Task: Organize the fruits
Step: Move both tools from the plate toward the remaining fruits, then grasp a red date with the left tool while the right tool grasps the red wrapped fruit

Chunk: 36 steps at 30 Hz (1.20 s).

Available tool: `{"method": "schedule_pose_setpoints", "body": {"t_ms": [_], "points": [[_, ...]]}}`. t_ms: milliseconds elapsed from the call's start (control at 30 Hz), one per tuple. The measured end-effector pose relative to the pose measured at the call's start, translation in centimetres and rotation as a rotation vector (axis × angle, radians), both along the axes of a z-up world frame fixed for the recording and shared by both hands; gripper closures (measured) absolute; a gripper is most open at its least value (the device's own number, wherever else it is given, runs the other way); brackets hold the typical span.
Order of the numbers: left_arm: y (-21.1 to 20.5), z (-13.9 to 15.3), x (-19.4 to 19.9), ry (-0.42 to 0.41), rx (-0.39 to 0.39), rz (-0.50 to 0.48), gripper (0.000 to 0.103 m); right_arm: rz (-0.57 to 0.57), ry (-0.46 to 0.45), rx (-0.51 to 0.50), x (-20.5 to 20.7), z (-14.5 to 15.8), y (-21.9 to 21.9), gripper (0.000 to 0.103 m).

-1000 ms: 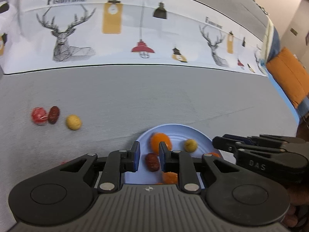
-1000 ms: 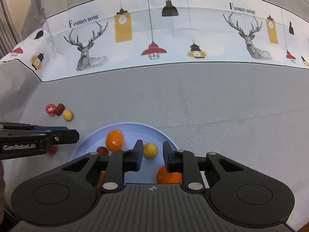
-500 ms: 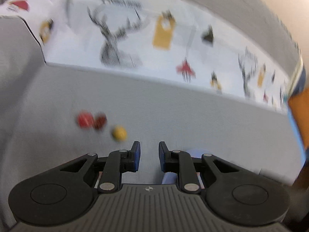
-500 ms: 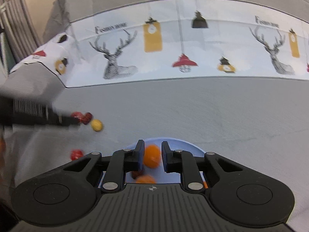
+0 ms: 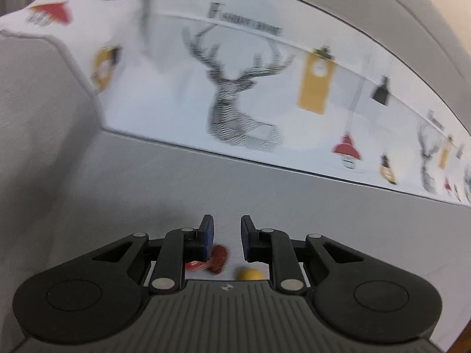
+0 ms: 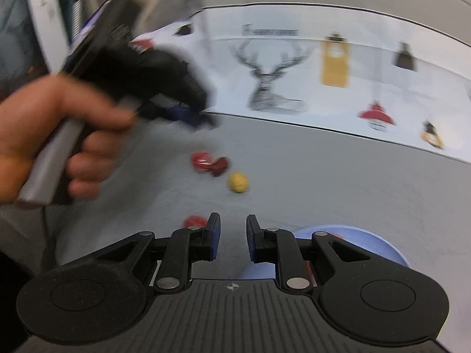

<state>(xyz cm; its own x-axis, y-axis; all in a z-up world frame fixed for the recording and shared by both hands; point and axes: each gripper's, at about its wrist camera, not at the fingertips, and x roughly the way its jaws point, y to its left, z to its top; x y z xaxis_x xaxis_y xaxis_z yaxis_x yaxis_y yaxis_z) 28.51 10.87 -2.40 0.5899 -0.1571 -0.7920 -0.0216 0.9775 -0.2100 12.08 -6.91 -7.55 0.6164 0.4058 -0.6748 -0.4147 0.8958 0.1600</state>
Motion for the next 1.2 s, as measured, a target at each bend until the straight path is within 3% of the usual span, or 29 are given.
{"method": "schedule_pose_setpoints", "body": {"t_ms": [100,167,400,567,1000,1200], "points": [[-0.8,-1.2,0.3,0.047,0.045,-0.026,0.082,0.047,0.012,-0.008,0.8,-0.8,2.3,0.080],[-0.4,-2.0,0.6,0.077,0.050,-0.019,0.082,0.059,0.016,-0.031,1.2,-1.4,3.6,0.072],[1.2,-3.1,0.6,0.100,-0.041,-0.027,0.079,0.108,0.058,-0.068,2.7,-3.4,6.2,0.057],[0.4,-4.0,1.5,0.112,-0.042,-0.052,0.079,0.116,0.085,-0.109,3.4,-4.4,7.6,0.057],[-0.9,-6.0,1.8,0.177,0.074,-0.099,0.078,0.113,0.154,-0.155,4.2,-5.7,7.8,0.057],[-0.9,-5.4,1.8,0.183,0.085,-0.092,0.081,0.109,0.150,-0.152,4.4,-5.6,7.9,0.074]]}}
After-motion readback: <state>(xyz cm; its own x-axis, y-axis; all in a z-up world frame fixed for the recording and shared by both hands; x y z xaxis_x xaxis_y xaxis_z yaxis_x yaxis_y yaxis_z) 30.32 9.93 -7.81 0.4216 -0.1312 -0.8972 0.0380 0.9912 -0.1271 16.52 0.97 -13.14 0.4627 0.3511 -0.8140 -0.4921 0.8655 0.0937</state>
